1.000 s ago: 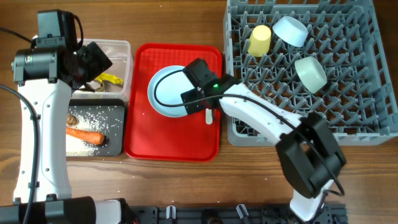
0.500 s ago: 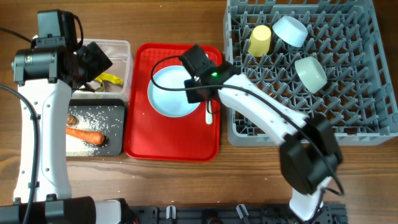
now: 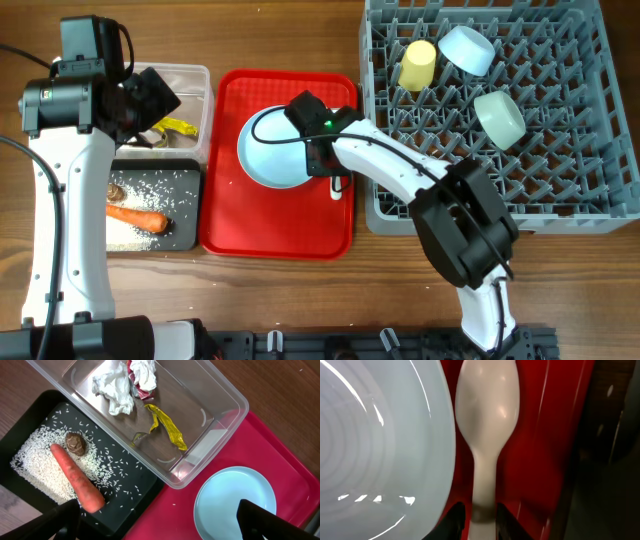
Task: Sort waste into correct bins and load items into the dishwasher rack
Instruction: 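Lower the right gripper onto the white spoon handle and close it, then carry the white spoon with the right gripper and stand it in the rack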
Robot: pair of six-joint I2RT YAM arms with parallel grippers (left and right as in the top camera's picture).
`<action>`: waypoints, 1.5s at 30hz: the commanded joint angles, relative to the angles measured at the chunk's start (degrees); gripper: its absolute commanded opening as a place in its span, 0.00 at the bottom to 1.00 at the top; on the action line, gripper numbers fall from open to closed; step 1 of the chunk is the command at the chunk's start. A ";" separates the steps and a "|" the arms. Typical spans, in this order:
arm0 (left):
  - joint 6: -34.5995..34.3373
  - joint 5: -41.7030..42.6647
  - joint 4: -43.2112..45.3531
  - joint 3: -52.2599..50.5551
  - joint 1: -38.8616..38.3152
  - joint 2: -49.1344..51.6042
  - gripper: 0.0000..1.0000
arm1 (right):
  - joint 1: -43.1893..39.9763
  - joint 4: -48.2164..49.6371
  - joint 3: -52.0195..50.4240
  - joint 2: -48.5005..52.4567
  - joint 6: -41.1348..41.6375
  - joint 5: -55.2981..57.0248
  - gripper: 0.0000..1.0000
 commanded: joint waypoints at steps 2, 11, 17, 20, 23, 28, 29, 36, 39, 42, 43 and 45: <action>-0.98 -0.74 0.07 0.70 0.20 -0.50 1.00 | -0.35 1.68 0.26 1.25 1.53 1.38 0.23; -0.98 -0.74 0.07 0.70 0.20 -0.50 1.00 | -0.79 1.90 0.26 2.69 2.71 1.42 0.25; -0.98 -0.74 0.07 0.70 0.20 -0.50 1.00 | -0.79 3.28 0.26 3.85 2.71 0.20 0.22; -0.98 -0.74 0.07 0.70 0.20 -0.50 1.00 | -0.76 3.72 0.28 3.85 2.60 -0.15 0.16; -0.98 -0.74 0.07 0.70 0.20 -0.50 1.00 | -0.79 3.85 0.28 3.85 2.60 -0.52 0.12; -0.98 -0.74 0.07 0.70 0.20 -0.50 1.00 | -0.79 3.98 0.31 3.67 2.56 -0.85 0.04; -0.98 -0.74 0.07 0.70 0.20 -0.50 1.00 | -0.79 3.96 0.35 3.39 2.40 -1.07 0.04; -0.98 -0.74 0.07 0.70 0.20 -0.50 1.00 | -0.79 3.45 1.03 -1.64 -0.46 -1.18 0.04; -0.98 -0.74 0.07 0.70 0.20 -0.50 1.00 | -0.79 3.41 1.03 -4.35 -0.48 -1.14 0.04; -0.98 -0.74 0.07 0.70 0.20 -0.50 1.00 | -0.79 3.37 1.03 -6.97 -2.12 -0.96 0.04; -0.98 -0.74 0.07 0.70 0.20 -0.50 1.00 | -0.79 3.34 1.03 -7.89 -2.71 -0.96 0.04; -0.98 -0.74 0.07 0.70 0.20 -0.50 1.00 | -0.79 3.34 1.03 -10.14 -3.45 -0.96 0.04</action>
